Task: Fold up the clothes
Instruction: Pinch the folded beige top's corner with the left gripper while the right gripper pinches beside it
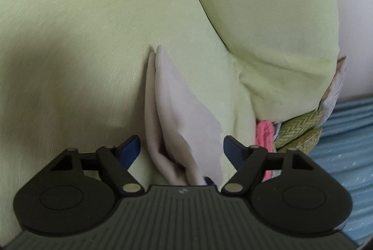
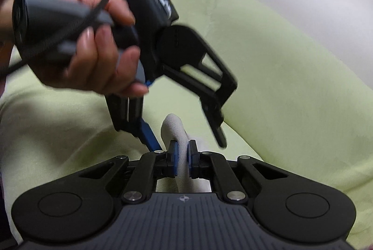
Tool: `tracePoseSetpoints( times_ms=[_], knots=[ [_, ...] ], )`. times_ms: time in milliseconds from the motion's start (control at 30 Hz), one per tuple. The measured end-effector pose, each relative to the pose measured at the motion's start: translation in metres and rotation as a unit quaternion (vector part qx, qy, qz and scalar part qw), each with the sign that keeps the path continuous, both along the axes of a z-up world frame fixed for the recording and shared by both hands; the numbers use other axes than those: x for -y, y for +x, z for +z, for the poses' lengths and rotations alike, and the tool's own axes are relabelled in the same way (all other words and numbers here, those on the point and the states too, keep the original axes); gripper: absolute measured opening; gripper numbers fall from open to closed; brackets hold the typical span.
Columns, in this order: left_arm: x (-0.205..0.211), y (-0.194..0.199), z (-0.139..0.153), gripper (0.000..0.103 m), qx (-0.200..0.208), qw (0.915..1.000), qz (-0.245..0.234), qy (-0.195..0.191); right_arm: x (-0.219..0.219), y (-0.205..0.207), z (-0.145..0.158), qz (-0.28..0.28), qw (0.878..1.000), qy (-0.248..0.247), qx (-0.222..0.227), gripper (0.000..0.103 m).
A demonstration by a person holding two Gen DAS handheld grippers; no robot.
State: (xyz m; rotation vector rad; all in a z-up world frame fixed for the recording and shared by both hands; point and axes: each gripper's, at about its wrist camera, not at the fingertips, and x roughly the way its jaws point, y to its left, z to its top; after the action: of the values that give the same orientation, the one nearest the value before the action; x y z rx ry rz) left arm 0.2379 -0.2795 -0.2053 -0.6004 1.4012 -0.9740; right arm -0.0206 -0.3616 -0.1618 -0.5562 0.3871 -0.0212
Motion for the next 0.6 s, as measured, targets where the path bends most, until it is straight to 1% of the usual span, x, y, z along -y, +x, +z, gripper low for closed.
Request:
tracePoseSetpoints(
  times_ms=[33, 67, 133, 200, 233, 267, 300, 333, 367, 400, 433, 467, 500, 533, 567, 600],
  knots=[
    [0.001, 0.000, -0.001, 0.059, 0.004, 1.0000, -0.001, 0.003, -0.003, -0.001, 0.002, -0.001, 1.000, 0.006, 0.001, 0.005],
    [0.003, 0.001, -0.002, 0.055, 0.008, 0.9999, -0.003, 0.006, -0.008, -0.002, 0.004, -0.002, 1.000, 0.013, 0.003, 0.005],
    [0.006, 0.001, -0.005, 0.042, 0.016, 0.9998, -0.006, 0.011, -0.015, 0.000, 0.010, -0.002, 1.000, 0.023, 0.003, 0.005],
    [0.009, 0.002, -0.007, 0.038, 0.024, 0.9995, -0.008, 0.017, -0.014, 0.001, 0.013, -0.001, 0.999, 0.035, 0.000, 0.006],
    [0.010, 0.003, -0.009, 0.035, 0.027, 0.9994, -0.010, 0.020, -0.012, 0.002, 0.014, 0.003, 0.999, 0.043, -0.006, 0.011],
    [0.011, 0.003, -0.010, 0.032, 0.031, 0.9992, -0.011, 0.023, -0.008, 0.004, 0.015, 0.006, 0.998, 0.059, -0.013, 0.022],
    [0.013, 0.003, -0.011, 0.029, 0.035, 0.9990, -0.013, 0.026, -0.007, 0.004, 0.020, 0.009, 0.996, 0.086, -0.021, 0.027],
    [0.014, 0.003, -0.012, 0.026, 0.043, 0.9985, -0.015, 0.032, 0.006, 0.009, 0.020, 0.010, 0.992, 0.125, -0.031, 0.037],
    [0.016, 0.003, -0.012, 0.025, 0.051, 0.9979, -0.016, 0.037, 0.015, 0.014, 0.023, 0.005, 0.984, 0.176, -0.039, 0.043],
    [0.016, 0.002, -0.012, 0.023, 0.055, 0.9976, -0.018, 0.039, 0.026, 0.017, 0.026, -0.004, 0.971, 0.236, -0.047, 0.044],
    [0.016, 0.002, -0.012, 0.022, 0.059, 0.9973, -0.019, 0.040, 0.045, 0.016, 0.030, -0.017, 0.952, 0.301, -0.053, 0.046],
    [0.017, 0.001, -0.011, 0.022, 0.066, 0.9967, -0.021, 0.042, 0.066, 0.014, 0.032, -0.035, 0.929, 0.364, -0.058, 0.046],
    [0.016, 0.000, -0.011, 0.021, 0.073, 0.9961, -0.022, 0.044, 0.087, 0.013, 0.030, -0.057, 0.907, 0.414, -0.063, 0.048],
    [0.017, -0.002, -0.010, 0.021, 0.080, 0.9955, -0.022, 0.046, 0.108, 0.011, 0.027, -0.079, 0.883, 0.458, -0.067, 0.048],
    [0.018, -0.003, -0.009, 0.021, 0.088, 0.9947, -0.023, 0.048, 0.124, 0.010, 0.024, -0.103, 0.864, 0.487, -0.069, 0.048],
    [0.018, -0.005, -0.009, 0.021, 0.095, 0.9939, -0.025, 0.051, 0.137, 0.009, 0.022, -0.125, 0.854, 0.500, -0.071, 0.048]
  ],
)
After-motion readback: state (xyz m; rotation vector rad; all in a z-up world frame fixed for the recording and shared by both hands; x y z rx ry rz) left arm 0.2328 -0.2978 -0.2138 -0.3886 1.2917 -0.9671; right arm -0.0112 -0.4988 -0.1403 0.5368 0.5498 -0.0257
